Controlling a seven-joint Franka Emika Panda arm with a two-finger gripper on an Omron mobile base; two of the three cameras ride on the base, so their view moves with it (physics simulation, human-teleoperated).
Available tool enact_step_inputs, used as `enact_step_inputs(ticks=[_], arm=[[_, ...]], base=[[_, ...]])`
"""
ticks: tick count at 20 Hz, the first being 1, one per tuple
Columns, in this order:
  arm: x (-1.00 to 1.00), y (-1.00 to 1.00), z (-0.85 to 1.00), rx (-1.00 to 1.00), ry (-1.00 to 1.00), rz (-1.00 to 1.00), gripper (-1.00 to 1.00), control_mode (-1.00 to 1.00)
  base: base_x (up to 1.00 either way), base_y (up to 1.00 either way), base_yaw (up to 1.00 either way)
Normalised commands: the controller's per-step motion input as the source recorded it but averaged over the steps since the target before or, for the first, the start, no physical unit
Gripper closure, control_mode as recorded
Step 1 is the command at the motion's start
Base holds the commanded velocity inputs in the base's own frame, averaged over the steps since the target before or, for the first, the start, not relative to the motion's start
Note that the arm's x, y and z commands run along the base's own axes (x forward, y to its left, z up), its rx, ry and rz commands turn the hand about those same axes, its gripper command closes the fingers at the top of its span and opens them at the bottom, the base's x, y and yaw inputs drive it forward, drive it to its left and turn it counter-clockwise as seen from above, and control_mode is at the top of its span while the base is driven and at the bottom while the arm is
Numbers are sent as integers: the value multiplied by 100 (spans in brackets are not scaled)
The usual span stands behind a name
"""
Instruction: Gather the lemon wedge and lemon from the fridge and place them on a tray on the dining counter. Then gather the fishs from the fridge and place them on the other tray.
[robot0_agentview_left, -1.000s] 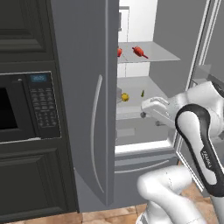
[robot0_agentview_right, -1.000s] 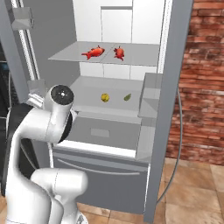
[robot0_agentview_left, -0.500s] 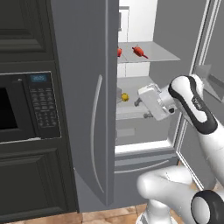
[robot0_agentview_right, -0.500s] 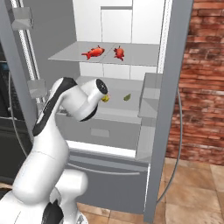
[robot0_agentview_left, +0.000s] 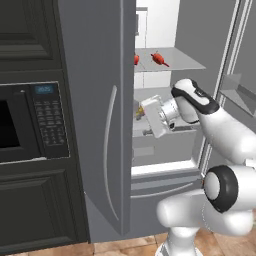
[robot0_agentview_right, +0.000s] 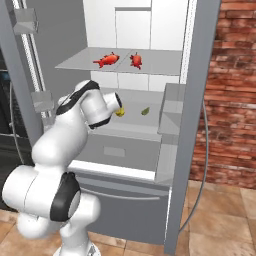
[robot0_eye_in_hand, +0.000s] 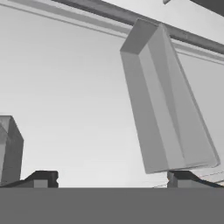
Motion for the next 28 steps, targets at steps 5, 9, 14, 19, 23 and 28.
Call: enact_step_inputs(ticks=[5, 9, 14, 19, 23, 28], arm=[[5, 81, -31, 9, 1, 22, -100, -100], [-11, 93, -30, 6, 0, 21, -100, -100], [-10, 93, -25, 5, 0, 20, -100, -100], [-21, 95, -7, 2, 0, 16, -100, -100], [-36, 98, 0, 0, -2, 10, -100, -100], [-42, 74, 0, 0, -6, 5, -100, -100]], base=[[0, 0, 0], [0, 0, 0], [0, 0, 0], [0, 0, 0], [0, 0, 0], [0, 0, 0]])
